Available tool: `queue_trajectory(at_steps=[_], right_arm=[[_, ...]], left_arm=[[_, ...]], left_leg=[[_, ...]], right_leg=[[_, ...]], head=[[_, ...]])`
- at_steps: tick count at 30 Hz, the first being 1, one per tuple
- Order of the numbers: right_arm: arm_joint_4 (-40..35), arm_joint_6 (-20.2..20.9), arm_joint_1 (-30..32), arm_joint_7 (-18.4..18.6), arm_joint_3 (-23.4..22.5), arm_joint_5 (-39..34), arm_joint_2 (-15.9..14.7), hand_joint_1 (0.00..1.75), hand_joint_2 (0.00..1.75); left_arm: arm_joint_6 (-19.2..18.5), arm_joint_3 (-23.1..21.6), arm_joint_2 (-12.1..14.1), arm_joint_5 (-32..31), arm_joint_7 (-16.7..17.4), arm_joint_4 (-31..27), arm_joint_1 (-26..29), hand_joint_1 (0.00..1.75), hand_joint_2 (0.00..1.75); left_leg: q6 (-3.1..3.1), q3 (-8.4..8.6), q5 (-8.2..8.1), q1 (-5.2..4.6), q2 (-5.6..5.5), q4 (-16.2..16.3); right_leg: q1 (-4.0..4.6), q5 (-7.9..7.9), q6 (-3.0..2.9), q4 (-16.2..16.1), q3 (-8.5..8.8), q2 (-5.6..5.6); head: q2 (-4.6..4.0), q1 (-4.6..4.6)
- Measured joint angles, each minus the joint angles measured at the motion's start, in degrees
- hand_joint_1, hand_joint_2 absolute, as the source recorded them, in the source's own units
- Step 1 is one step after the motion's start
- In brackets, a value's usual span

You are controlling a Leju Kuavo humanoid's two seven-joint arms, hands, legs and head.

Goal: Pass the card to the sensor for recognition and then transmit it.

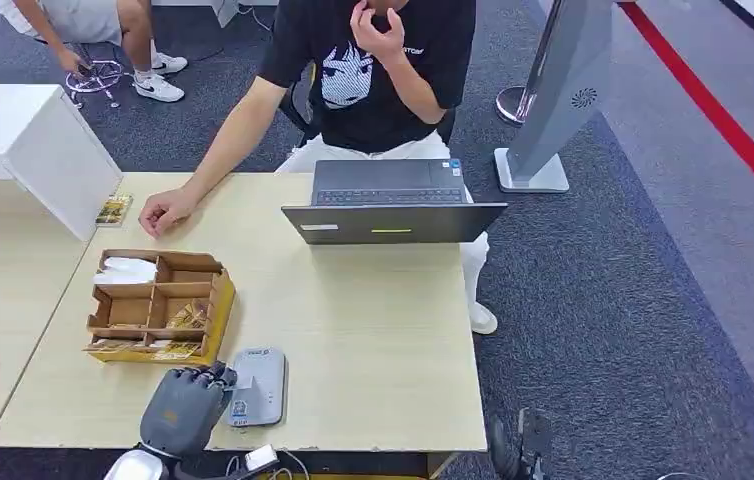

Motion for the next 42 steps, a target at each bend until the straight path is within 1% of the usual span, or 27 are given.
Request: queue_trajectory(at_steps=[12, 18, 21, 23, 28, 35, 42], right_arm=[[-0.2, 0.5, 0.1, 0.0, 0.0, 0.8, 0.0, 0.0, 1.75], [-0.3, 0.6, 0.4, 0.0, -0.2, 1.0, 0.2, 0.0, 1.75], [-0.3, 0.7, 0.5, 0.0, -0.4, 1.3, 0.2, 0.0, 1.75], [-0.4, 0.7, 0.7, 0.0, -0.4, 1.9, 0.2, 0.0, 1.75], [-0.5, 0.9, 0.8, 0.0, -0.6, 1.9, 0.2, 0.0, 1.75], [-0.6, 0.9, 0.8, 0.0, -0.9, 2.0, 0.2, 0.0, 1.75], [-0.6, 0.9, 1.0, -0.1, -0.9, 2.9, 0.2, 0.0, 1.75]], left_arm=[[0.0, 0.2, -0.3, 0.2, 0.4, 2.3, -0.1, 1.75, 1.75], [1.3, 1.1, -0.5, 1.4, -0.1, 1.9, -0.1, 1.75, 1.75], [1.4, 1.7, -0.5, 1.4, -0.6, 0.2, -0.1, 1.75, 1.75], [1.5, 2.5, -0.5, 1.1, -0.8, -2.2, -0.3, 1.75, 1.75], [0.6, 3.9, -0.2, 1.0, -1.3, -6.7, -1.7, 1.75, 1.75], [1.1, 4.4, -0.1, 0.9, -1.3, -9.1, -1.8, 1.75, 1.75], [-0.2, 5.8, 1.3, 1.4, -1.5, -14.6, -5.3, 1.75, 1.75]], left_leg=[[0.0, 0.02, 0.01, 0.01, 0.0, 0.0], [0.0, 0.03, 0.01, 0.0, 0.0, 0.0], [0.0, 0.02, 0.02, 0.01, 0.0, 0.0], [-0.01, 0.02, 0.02, 0.01, 0.0, 0.0], [-0.01, 0.02, 0.01, 0.01, 0.0, 0.0], [-0.01, 0.01, 0.01, 0.01, 0.0, 0.0], [-0.02, 0.02, 0.03, 0.01, -0.01, 0.0]], right_leg=[[0.0, 0.0, 0.0, 0.0, 0.02, 0.0], [0.0, 0.01, 0.0, 0.0, 0.02, 0.0], [0.01, 0.01, 0.0, 0.0, 0.01, 0.0], [0.01, 0.01, 0.0, 0.0, 0.0, 0.0], [0.0, 0.01, 0.0, 0.0, 0.01, 0.0], [0.0, 0.01, 0.0, 0.0, -0.02, 0.0], [0.01, 0.02, -0.01, 0.0, -0.01, 0.0]], head=[[0.0, 0.0], [0.0, -0.02], [0.0, -0.02], [-0.02, -0.02], [0.0, -0.02], [0.0, -0.02], [0.0, -0.02]])
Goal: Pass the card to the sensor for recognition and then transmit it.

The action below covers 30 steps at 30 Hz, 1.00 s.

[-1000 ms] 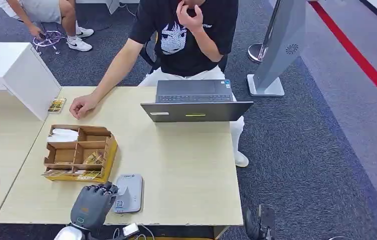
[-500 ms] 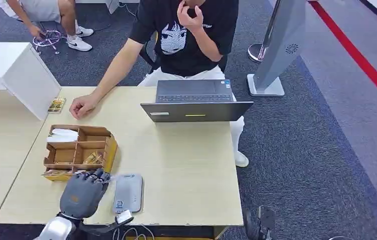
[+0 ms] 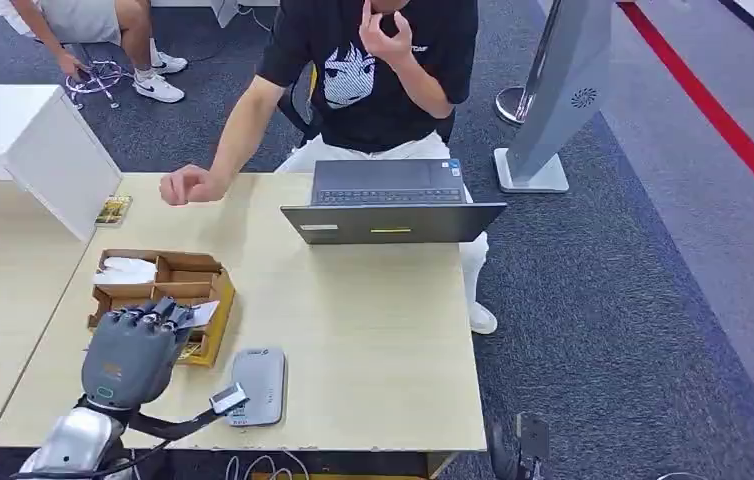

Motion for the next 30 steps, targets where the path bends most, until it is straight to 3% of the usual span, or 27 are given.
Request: queue_trajectory(at_steps=[22, 25, 30], right_arm=[[-0.2, 0.6, 0.1, -0.2, 0.0, 0.1, 0.3, 0.0, 1.75], [-0.2, 0.8, 0.1, -0.2, 0.0, 0.2, 0.3, 0.0, 1.75], [-0.2, 1.2, 0.2, -0.5, 0.0, 1.2, 0.3, 0.0, 1.75]], left_arm=[[-0.6, 0.9, 1.9, 0.0, 0.2, -3.8, -1.2, 1.75, 1.75], [-1.3, 1.0, 2.2, 0.2, 0.5, -3.8, -1.6, 1.75, 1.75], [-4.9, 4.3, 3.4, 6.1, 1.7, -3.3, -4.6, 1.75, 1.75]], left_leg=[[0.0, 0.0, 0.0, 0.0, 0.01, 0.0], [0.0, 0.0, 0.0, 0.0, 0.01, 0.0], [-0.02, 0.0, 0.02, 0.02, 0.01, 0.0]], right_leg=[[0.0, 0.0, 0.0, 0.0, -0.01, 0.01], [0.0, 0.0, 0.0, 0.0, -0.01, 0.01], [0.01, 0.0, -0.01, 0.0, -0.01, 0.01]], head=[[0.0, 0.02], [0.0, 0.02], [0.0, 0.02]])
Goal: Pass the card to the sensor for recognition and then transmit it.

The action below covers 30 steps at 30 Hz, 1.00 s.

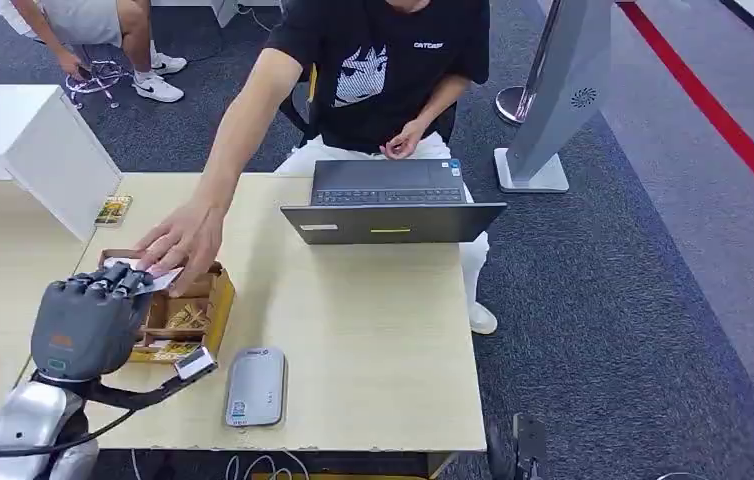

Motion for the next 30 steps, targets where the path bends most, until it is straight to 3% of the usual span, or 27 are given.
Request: queue_trajectory(at_steps=[8, 30], right_arm=[[0.0, 0.5, 0.0, 0.0, 0.0, 0.0, 0.1, 0.0, 1.75], [0.0, 0.6, 0.1, 0.0, 0.0, 0.3, 0.4, 0.0, 1.75]], left_arm=[[-0.6, 6.6, 1.8, 3.3, -0.6, 2.5, -3.8, 1.75, 1.75], [-0.3, 9.5, 2.3, 4.3, -0.7, 4.3, -4.0, 1.75, 1.75]], left_leg=[[0.02, 0.0, 0.07, 0.0, 0.01, 0.0], [-0.03, -0.05, 0.0, 0.01, 0.18, 0.0]], right_leg=[[0.0, 0.04, 0.0, 0.0, -0.01, 0.03], [0.0, 0.04, 0.0, 0.0, -0.16, 0.3]], head=[[0.0, -0.02], [0.0, 0.0]])
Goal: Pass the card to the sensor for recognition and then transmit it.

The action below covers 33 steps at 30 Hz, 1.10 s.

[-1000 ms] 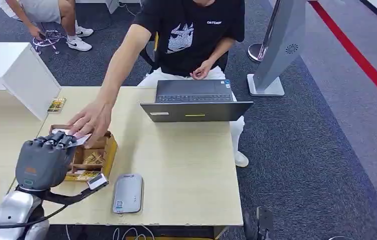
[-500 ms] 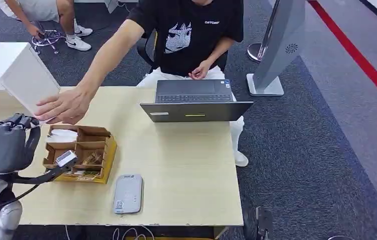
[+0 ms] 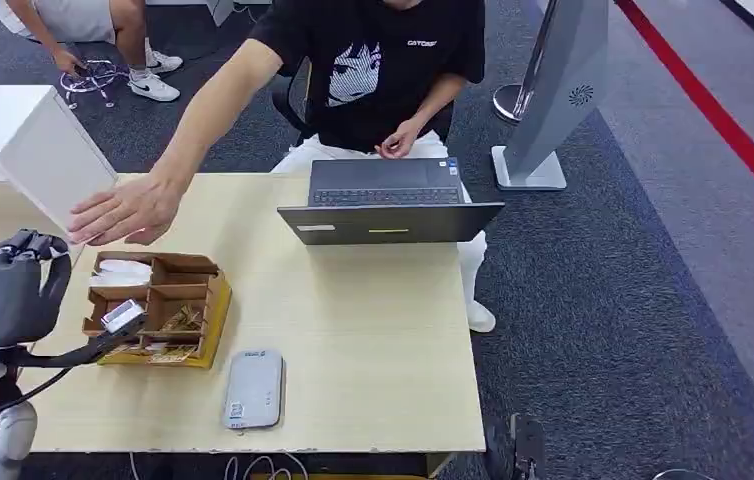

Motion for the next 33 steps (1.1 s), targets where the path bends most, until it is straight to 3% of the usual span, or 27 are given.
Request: queue_trajectory(at_steps=[1, 20, 24, 28, 33], right_arm=[[0.0, 0.0, 0.0, 0.0, 0.0, 0.2, 0.0, 0.0, 1.75], [0.0, 0.0, 0.1, 0.5, 0.0, 0.4, 0.0, 0.0, 1.75], [-0.2, 0.0, 0.2, 0.3, 0.0, -0.5, 0.0, 0.0, 1.75], [-0.7, -0.1, 0.6, -0.1, -0.9, -0.7, 0.0, 0.0, 1.75], [-0.9, -0.7, 0.6, -0.2, -1.8, -0.3, 0.0, 0.0, 1.75]], left_arm=[[0.0, 0.1, 0.0, 0.0, 0.0, 0.1, 0.1, 0.0, 1.75], [1.6, 1.4, 0.3, -0.3, -0.1, 0.6, 1.6, 0.0, 1.75], [-0.3, 1.3, -0.7, 4.2, -3.9, -0.9, 3.7, 0.0, 1.75], [-3.4, -3.2, -1.8, -1.1, -5.2, -5.5, 8.4, 0.0, 1.75], [-3.8, -11.4, -1.7, -4.1, -4.7, -7.4, 11.9, 0.0, 1.75]], left_leg=[[0.0, -0.01, 0.0, 0.0, 0.0, 0.0], [0.02, -0.04, 0.03, -0.01, -0.1, 0.0], [0.02, -0.03, 0.01, -0.03, -0.09, 0.0], [0.07, -0.09, -0.04, -0.04, -0.11, 0.0], [0.11, -0.09, -0.07, -0.08, -0.11, 0.0]], right_leg=[[0.0, 0.0, 0.0, 0.0, -0.01, 0.0], [-0.01, 0.02, 0.02, 0.0, 0.02, -0.11], [-0.02, 0.01, 0.02, 0.0, 0.02, -0.09], [-0.03, -0.01, 0.05, 0.0, 0.01, -0.14], [-0.06, -0.02, 0.06, -0.1, 0.01, -0.14]], head=[[0.0, -0.02], [0.0, 0.0], [0.0, -0.02], [0.0, 0.02], [0.0, 0.04]])
